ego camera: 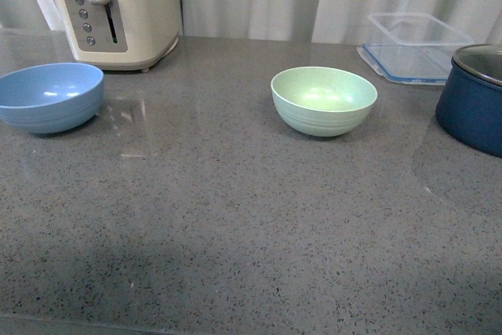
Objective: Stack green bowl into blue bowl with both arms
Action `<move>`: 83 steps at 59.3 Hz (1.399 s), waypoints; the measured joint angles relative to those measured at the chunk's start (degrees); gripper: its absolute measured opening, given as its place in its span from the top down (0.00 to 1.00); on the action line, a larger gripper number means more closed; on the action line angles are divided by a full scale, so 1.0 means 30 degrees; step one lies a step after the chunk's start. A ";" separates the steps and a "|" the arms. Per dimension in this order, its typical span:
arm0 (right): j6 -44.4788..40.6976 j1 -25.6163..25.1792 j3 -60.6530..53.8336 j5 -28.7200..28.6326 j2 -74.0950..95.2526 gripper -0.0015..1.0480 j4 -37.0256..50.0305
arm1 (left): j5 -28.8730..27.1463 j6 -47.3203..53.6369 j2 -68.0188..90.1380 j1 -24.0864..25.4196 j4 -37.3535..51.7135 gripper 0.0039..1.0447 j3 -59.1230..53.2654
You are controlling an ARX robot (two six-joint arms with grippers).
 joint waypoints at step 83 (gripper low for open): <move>0.0000 0.0000 0.0000 0.0000 0.0000 0.10 0.0000 | 0.3257 -0.7125 2.4188 0.0845 -0.3111 0.06 1.6757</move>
